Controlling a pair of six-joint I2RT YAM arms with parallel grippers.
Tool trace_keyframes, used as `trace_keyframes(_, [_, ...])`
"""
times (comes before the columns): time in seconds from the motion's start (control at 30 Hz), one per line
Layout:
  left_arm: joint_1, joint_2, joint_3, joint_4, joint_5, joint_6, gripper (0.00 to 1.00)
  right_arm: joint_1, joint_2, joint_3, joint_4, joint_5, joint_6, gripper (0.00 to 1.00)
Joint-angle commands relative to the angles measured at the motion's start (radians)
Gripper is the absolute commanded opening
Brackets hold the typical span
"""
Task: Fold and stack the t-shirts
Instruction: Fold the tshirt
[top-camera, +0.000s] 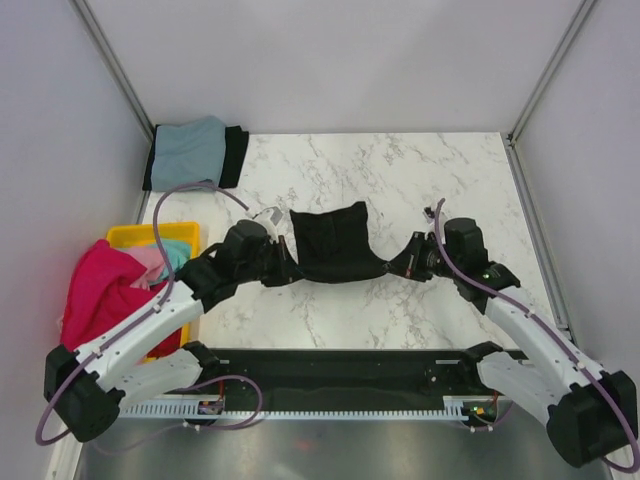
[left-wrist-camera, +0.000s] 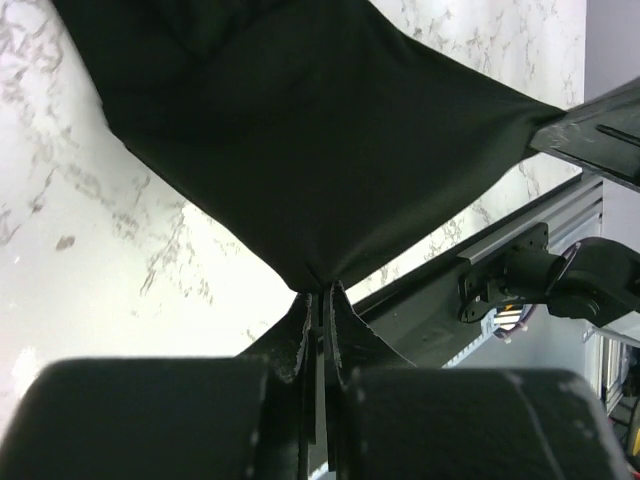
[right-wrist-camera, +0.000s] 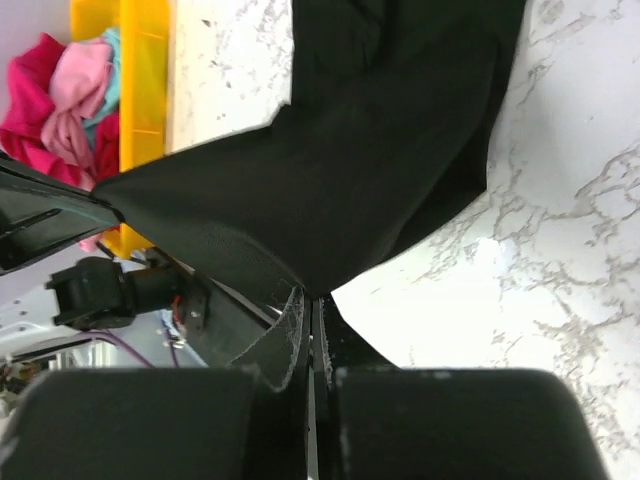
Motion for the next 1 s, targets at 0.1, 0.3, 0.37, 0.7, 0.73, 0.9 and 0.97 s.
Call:
trace_keyframes(0.1, [-0.001, 0.000, 0.158, -0.213, -0.087, -0.030, 0.02, 0.006, 0.003, 0.187, -0.156, 0.082, 0.054, 0.00])
trace_keyframes(0.3, [0.013, 0.113, 0.303, -0.269, -0.129, 0.025, 0.02, 0.006, 0.187, 0.370, -0.178, 0.119, -0.007, 0.00])
trace_keyframes(0.37, [0.030, 0.164, 0.329, -0.267, -0.121, 0.039, 0.02, 0.006, 0.227, 0.413, -0.179, 0.134, -0.018, 0.00])
trace_keyframes(0.7, [0.212, 0.375, 0.402, -0.233, 0.021, 0.111, 0.02, 0.004, 0.524, 0.595, -0.178, 0.172, -0.084, 0.00])
trace_keyframes(0.73, [0.229, 0.394, 0.410, -0.226, 0.035, 0.117, 0.02, 0.004, 0.549, 0.612, -0.176, 0.174, -0.088, 0.00])
trace_keyframes(0.9, [0.320, 0.542, 0.487, -0.210, 0.121, 0.170, 0.02, -0.003, 0.726, 0.749, -0.176, 0.166, -0.102, 0.00])
trace_keyframes(0.97, [0.338, 0.602, 0.548, -0.212, 0.147, 0.199, 0.02, -0.011, 0.799, 0.804, -0.176, 0.177, -0.105, 0.00])
